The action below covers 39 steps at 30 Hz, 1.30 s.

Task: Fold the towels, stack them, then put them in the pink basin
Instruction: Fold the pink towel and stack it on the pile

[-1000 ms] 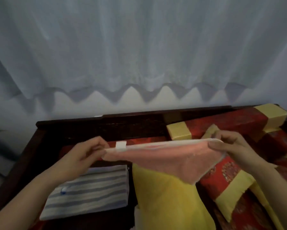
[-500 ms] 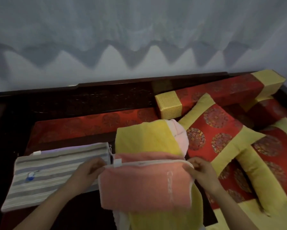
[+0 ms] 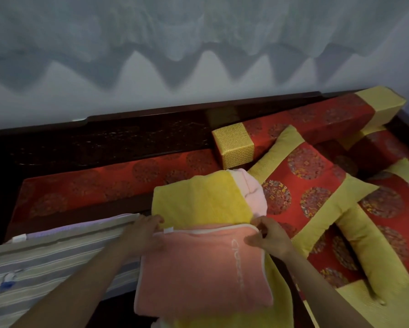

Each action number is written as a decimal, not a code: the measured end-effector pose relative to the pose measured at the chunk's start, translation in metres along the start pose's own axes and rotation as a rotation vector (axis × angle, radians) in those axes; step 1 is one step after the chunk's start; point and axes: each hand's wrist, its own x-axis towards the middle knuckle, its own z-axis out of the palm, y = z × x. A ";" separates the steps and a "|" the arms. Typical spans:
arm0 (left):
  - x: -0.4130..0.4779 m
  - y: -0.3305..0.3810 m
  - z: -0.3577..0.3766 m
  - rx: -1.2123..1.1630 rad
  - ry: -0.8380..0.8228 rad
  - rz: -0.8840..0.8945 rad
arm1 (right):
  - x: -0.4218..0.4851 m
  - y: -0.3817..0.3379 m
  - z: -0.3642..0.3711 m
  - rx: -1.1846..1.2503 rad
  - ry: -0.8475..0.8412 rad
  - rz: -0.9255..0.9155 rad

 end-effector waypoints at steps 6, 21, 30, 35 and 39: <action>-0.011 0.014 -0.013 0.002 0.072 0.015 | -0.006 -0.003 -0.014 0.025 -0.054 0.064; -0.238 -0.063 -0.061 -0.865 0.346 0.109 | -0.107 -0.173 -0.024 0.402 -0.108 -0.392; -0.289 -0.176 -0.073 -0.995 0.434 -0.127 | -0.064 -0.252 0.114 0.320 -0.319 -0.329; -0.230 -0.241 -0.049 -1.069 0.549 -0.317 | -0.015 -0.266 0.190 0.152 -0.138 -0.262; -0.170 -0.266 -0.023 -0.887 0.626 -0.504 | 0.012 -0.260 0.229 -0.026 -0.004 -0.252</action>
